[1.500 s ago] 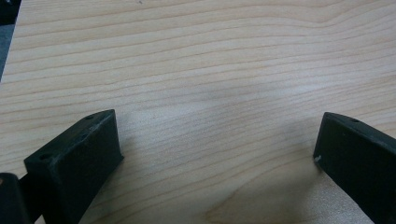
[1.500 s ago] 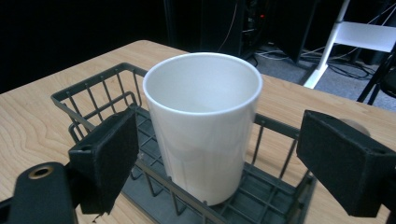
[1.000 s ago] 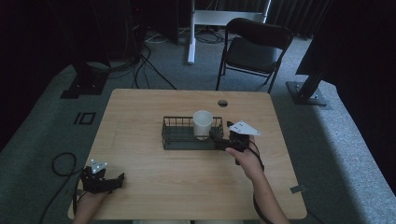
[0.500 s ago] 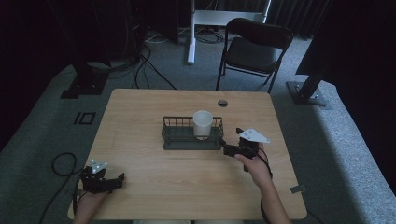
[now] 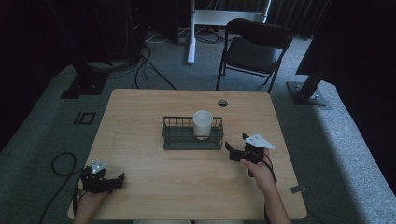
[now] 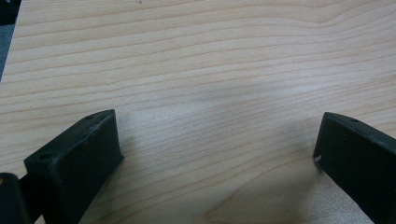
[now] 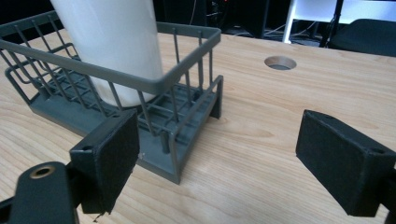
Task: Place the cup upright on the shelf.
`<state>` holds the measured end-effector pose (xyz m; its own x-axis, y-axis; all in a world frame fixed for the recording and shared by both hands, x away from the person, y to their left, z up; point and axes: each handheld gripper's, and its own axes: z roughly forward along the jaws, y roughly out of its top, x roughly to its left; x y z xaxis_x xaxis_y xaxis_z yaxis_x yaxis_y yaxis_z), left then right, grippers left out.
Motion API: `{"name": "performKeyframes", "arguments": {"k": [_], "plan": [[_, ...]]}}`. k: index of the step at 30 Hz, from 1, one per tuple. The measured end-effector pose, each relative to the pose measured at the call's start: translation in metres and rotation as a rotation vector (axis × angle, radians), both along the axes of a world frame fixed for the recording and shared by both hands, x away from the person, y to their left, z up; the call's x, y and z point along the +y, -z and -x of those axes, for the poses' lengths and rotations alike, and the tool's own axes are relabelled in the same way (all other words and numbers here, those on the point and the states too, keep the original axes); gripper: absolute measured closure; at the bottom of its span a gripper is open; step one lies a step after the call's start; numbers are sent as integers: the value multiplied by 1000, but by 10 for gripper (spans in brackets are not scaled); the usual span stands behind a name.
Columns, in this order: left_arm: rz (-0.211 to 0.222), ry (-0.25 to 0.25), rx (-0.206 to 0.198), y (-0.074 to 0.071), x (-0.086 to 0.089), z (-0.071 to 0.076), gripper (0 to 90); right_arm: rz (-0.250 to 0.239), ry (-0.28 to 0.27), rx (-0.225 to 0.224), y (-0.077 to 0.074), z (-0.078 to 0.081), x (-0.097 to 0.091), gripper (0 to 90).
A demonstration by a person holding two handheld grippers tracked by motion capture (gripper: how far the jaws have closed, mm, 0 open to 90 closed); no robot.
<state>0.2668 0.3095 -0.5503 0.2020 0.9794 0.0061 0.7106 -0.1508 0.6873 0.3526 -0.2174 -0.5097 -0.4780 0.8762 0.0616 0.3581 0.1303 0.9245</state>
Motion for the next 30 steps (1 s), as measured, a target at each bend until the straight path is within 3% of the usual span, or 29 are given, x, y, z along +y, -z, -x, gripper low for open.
{"name": "performKeyframes", "arguments": {"k": [16,22,30], "plan": [[0,0,0,0,0,0,8,67,78,59,20,-1,-11,132],[-2,1,2,0,0,0,7,106,117,109,27,0,-18,129],[-1,1,0,0,0,0,7,102,155,165,31,3,-31,126]]}}
